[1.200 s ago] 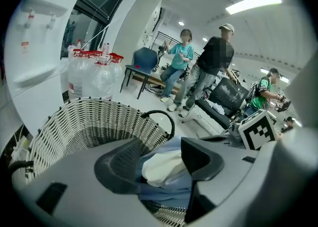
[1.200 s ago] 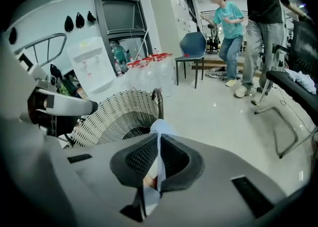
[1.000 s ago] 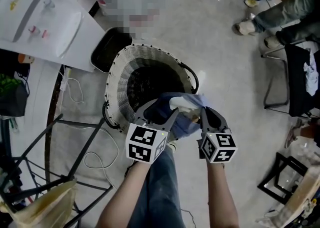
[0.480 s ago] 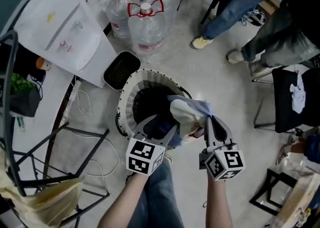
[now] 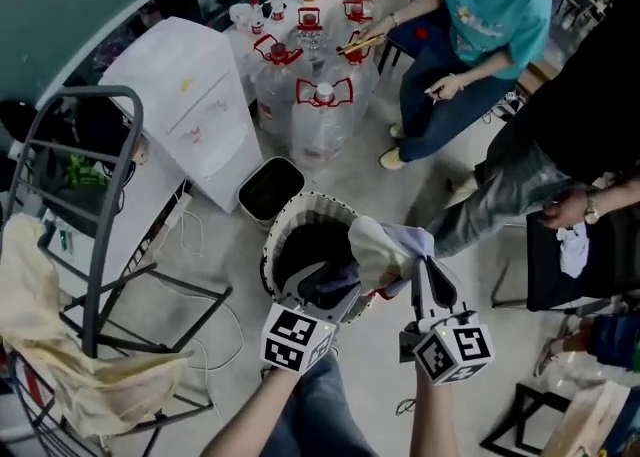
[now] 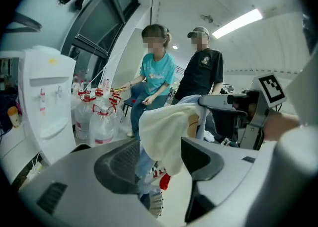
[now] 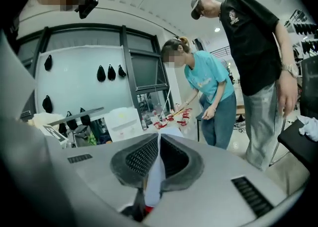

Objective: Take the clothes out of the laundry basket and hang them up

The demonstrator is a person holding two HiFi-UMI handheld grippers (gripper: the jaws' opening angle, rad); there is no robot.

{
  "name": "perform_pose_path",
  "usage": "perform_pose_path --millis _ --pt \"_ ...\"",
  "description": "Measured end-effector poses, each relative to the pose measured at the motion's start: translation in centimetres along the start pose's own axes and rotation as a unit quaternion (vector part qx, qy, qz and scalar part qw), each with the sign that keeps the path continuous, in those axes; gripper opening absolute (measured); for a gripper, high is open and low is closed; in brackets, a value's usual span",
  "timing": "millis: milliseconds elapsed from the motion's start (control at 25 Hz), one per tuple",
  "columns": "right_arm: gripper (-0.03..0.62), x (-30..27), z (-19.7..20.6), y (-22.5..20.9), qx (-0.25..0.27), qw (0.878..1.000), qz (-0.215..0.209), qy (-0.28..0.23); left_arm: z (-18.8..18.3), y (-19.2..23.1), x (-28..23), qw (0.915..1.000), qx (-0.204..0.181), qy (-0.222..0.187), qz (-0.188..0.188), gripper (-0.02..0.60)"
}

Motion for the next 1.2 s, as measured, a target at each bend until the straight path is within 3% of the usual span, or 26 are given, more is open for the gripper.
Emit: perform_pose_path --millis 480,840,1040,1200 --pt "0.017 4.4 -12.2 6.8 0.029 0.994 -0.080 -0.073 -1.3 -4.4 10.0 0.9993 -0.017 -0.032 -0.006 0.265" --pt "0.017 5.1 -17.0 13.9 0.054 0.979 -0.167 -0.104 0.6 -3.7 16.8 0.9975 -0.009 -0.055 -0.043 0.265" --pt "0.017 4.9 -19.1 16.8 0.065 0.970 -0.203 -0.121 4.3 -3.8 17.1 0.9982 -0.031 -0.021 -0.047 0.272" --pt "0.017 4.9 -20.4 18.1 0.074 0.963 -0.223 -0.131 5.7 -3.1 14.3 0.9949 -0.035 -0.005 -0.095 0.278"
Point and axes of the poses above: the fingertips, and each gripper's own axes: x backward along the fingers, y to its left, z out of its underside, the point moved 9 cm from there along x, backward along the fingers, and after that the axes turned 13 degrees about x, right-handed, at the moved point
